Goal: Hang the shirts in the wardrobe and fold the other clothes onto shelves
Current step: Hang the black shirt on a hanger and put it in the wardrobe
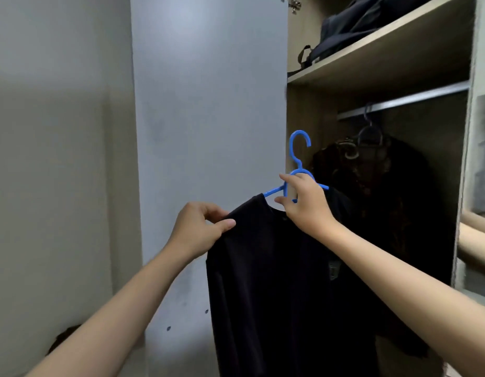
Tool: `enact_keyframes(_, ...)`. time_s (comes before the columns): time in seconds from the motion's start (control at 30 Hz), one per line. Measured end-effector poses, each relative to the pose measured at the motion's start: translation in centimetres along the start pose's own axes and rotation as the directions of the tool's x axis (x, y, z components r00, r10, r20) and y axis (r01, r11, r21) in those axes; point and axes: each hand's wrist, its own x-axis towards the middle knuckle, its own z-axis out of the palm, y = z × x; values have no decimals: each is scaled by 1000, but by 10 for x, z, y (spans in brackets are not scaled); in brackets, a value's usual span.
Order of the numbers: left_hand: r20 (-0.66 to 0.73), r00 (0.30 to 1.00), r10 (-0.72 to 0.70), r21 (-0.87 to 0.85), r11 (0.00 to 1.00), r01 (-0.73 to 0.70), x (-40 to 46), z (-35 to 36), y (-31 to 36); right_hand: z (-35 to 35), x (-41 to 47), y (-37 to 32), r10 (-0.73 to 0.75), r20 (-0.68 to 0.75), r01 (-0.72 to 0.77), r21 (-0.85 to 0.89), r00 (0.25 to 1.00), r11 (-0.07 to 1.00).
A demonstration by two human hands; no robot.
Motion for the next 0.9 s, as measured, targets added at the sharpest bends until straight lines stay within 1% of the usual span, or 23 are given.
enact_keyframes(0.1, 49, 998, 44, -31, 999, -43, 40, 21, -6, -6, 16, 29, 3, 12, -1, -106, 1000, 994)
enact_keyframes(0.23, 147, 984, 99, -91, 992, -86, 92, 43, -15, -16, 39, 62, 20, 42, -9, -244, 999, 970)
enact_keyframes(0.3, 161, 977, 139, -108, 987, -123, 118, 55, -18, -21, 51, 75, 32, 30, -21, -307, 999, 952)
enact_keyframes(0.37, 156, 973, 169, -126, 981, -150, 144, 70, -18, -23, 64, 88, 54, -5, -52, -359, 999, 932)
enact_keyframes(0.5, 119, 967, 227, -165, 964, -206, 185, 104, -11, -30, 92, 110, 147, -52, -154, -461, 988, 874)
enact_keyframes(0.7, 80, 939, 335, -231, 922, -310, 238, 160, 16, -69, 129, 152, 243, -173, -299, -566, 954, 768)
enact_keyframes(0.77, 69, 923, 379, -223, 908, -356, 253, 179, 27, -84, 141, 165, 256, -197, -323, -603, 946, 730)
enact_keyframes(0.9, 55, 893, 446, -243, 874, -421, 282, 221, 47, -112, 165, 201, 237, -189, -301, -691, 953, 657)
